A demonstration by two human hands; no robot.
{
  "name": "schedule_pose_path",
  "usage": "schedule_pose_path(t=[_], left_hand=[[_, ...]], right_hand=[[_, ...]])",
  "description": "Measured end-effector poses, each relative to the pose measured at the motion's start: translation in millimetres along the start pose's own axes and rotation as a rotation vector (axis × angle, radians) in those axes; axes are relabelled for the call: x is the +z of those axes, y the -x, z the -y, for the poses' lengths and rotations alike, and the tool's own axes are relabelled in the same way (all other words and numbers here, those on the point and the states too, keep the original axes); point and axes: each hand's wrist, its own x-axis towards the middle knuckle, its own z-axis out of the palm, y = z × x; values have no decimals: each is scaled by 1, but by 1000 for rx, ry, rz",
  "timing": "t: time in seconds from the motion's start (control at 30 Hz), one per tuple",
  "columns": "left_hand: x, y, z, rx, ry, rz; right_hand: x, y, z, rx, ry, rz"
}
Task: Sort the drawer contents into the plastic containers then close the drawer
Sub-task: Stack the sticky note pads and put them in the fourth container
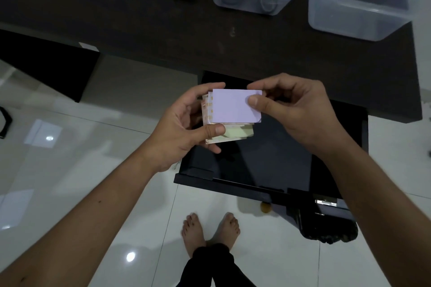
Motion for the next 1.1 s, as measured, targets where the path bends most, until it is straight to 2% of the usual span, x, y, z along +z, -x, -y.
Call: schedule_pose_path(t=[0.13, 0.23, 0.37, 0.47, 0.6, 0.87, 1.1], left_hand=[[4, 1, 0, -4, -7, 5], [8, 2, -1, -15, -12, 8], [16, 4, -12, -16, -6, 39], [25, 6, -22, -25, -9, 70], [39, 12, -44, -75, 28, 105], [91, 13, -116, -103, -36, 47], [134, -23, -158, -168, -47, 43]], right_hand=[[1, 2, -3, 3, 11, -15], [2, 6, -5, 76, 6, -33], [-4, 15, 6, 242, -163, 105], [-11, 22, 18, 275, -220, 177], [-23, 32, 38, 276, -224, 126], [-58, 56, 102, 286, -207, 15], [-109, 56, 135, 321, -286, -148]])
